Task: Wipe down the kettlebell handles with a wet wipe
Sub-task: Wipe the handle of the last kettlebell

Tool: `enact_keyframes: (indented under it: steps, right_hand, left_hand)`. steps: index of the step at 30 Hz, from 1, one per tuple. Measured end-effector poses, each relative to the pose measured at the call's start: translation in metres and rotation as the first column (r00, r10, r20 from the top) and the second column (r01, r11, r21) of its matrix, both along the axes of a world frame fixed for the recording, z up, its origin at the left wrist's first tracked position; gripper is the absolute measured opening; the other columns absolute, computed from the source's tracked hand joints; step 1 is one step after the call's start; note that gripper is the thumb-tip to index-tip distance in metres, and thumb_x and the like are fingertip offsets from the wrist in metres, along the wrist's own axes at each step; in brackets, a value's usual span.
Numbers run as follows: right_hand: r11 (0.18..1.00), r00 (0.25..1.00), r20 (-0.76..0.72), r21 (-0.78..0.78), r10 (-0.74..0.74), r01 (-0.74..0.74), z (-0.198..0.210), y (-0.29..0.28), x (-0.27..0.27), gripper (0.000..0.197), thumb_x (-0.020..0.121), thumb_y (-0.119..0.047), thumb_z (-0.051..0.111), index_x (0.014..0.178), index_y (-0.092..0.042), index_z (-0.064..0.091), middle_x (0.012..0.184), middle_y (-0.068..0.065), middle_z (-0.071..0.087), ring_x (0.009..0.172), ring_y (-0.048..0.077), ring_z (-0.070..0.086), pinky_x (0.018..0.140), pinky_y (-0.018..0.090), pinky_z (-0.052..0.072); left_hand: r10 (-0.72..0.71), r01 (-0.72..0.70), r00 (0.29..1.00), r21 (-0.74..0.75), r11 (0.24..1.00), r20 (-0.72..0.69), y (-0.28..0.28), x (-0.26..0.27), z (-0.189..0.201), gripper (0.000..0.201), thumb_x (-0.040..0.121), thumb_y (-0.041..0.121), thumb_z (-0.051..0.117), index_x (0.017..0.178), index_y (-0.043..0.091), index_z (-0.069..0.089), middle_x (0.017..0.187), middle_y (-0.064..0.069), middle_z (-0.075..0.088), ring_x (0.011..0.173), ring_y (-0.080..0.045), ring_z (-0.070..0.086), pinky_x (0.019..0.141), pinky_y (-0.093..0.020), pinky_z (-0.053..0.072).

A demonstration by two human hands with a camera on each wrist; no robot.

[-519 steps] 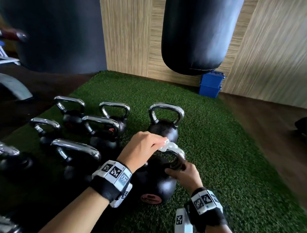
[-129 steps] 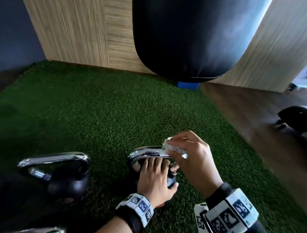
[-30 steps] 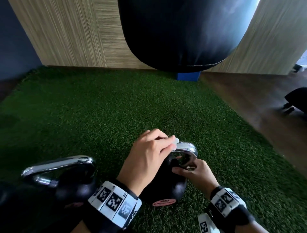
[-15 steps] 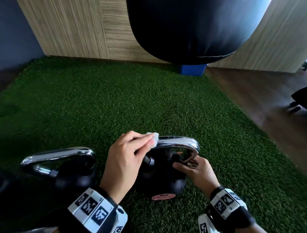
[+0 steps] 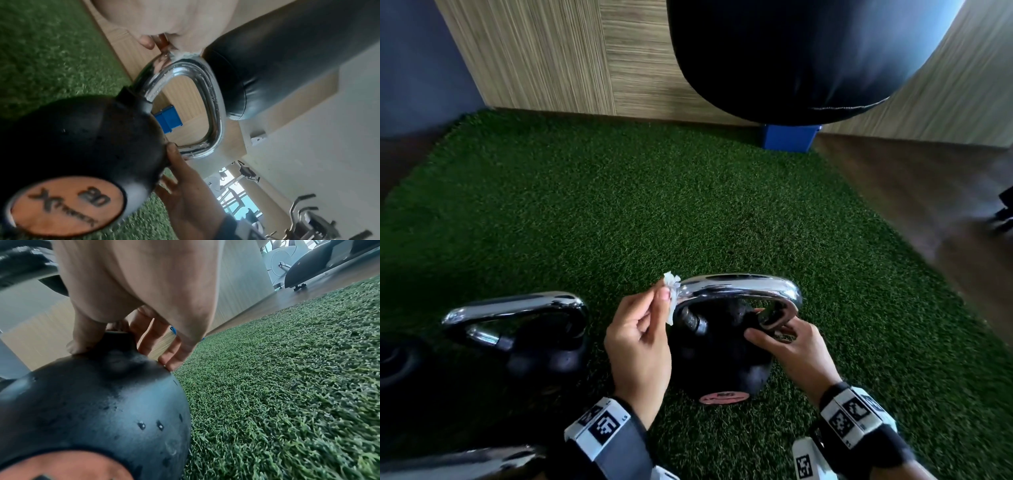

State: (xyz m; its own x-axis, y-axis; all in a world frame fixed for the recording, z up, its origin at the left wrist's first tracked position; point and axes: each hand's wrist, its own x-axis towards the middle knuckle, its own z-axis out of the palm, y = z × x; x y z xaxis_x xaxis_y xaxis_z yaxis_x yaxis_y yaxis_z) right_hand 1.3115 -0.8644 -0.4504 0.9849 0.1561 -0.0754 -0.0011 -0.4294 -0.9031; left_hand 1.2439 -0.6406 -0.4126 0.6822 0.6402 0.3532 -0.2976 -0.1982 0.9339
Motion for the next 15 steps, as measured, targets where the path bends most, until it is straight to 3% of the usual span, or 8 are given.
enact_keyframes:
  steps: [2,7,11,13,15]
  right_hand:
    - [1.000,1.000,0.008,0.008,-0.003,0.003,-0.001,0.000,0.000,0.045,0.062,-0.061,0.083,0.094,-0.030,0.077,0.093,-0.018,0.077,0.087,-0.003,0.072,0.078,0.024,0.056]
    - [1.000,1.000,0.003,0.004,-0.011,0.011,0.000,0.002,-0.003,0.044,0.062,-0.062,0.083,0.094,-0.032,0.076,0.094,-0.020,0.077,0.088,-0.005,0.071,0.073,0.016,0.051]
    - [1.000,0.999,-0.032,0.014,-0.019,0.019,0.001,0.002,-0.002,0.045,0.062,-0.059,0.085,0.094,-0.029,0.076,0.098,-0.015,0.077,0.096,0.002,0.071,0.092,0.037,0.057]
    - [1.000,0.999,-0.041,0.008,-0.009,0.010,0.003,0.003,-0.002,0.047,0.060,-0.060,0.086,0.094,-0.029,0.075,0.099,-0.015,0.077,0.098,0.002,0.070,0.095,0.040,0.056]
    - [1.000,0.998,-0.069,0.008,0.001,0.000,0.007,0.001,0.000,0.057,0.053,-0.065,0.087,0.095,-0.030,0.074,0.100,-0.014,0.076,0.100,0.004,0.069,0.097,0.043,0.054]
  left_hand:
    - [-0.006,0.007,1.000,-0.118,0.993,0.012,-0.006,-0.001,-0.002,0.017,0.093,0.022,0.064,0.106,0.026,0.074,0.102,0.004,0.074,0.094,-0.003,0.074,0.080,-0.011,0.055]
    - [-0.001,-0.017,0.997,-0.258,0.966,-0.071,-0.005,-0.004,-0.020,0.015,0.093,0.033,0.060,0.097,0.034,0.075,0.094,0.006,0.078,0.091,-0.003,0.074,0.075,-0.007,0.051]
    - [0.041,-0.060,0.995,-0.219,0.974,-0.094,-0.010,-0.002,-0.030,0.017,0.097,0.029,0.059,0.096,0.035,0.074,0.084,0.007,0.075,0.076,0.004,0.068,0.068,-0.007,0.049]
    - [0.087,-0.110,0.989,-0.198,0.974,-0.123,-0.014,0.003,-0.037,0.019,0.101,0.019,0.057,0.100,0.026,0.075,0.090,0.004,0.076,0.080,0.003,0.070,0.072,-0.009,0.052]
    - [0.126,-0.156,0.976,-0.164,0.974,-0.178,-0.019,0.008,-0.043,0.024,0.102,0.018,0.055,0.110,0.010,0.076,0.099,-0.006,0.077,0.092,-0.010,0.074,0.082,-0.019,0.056]
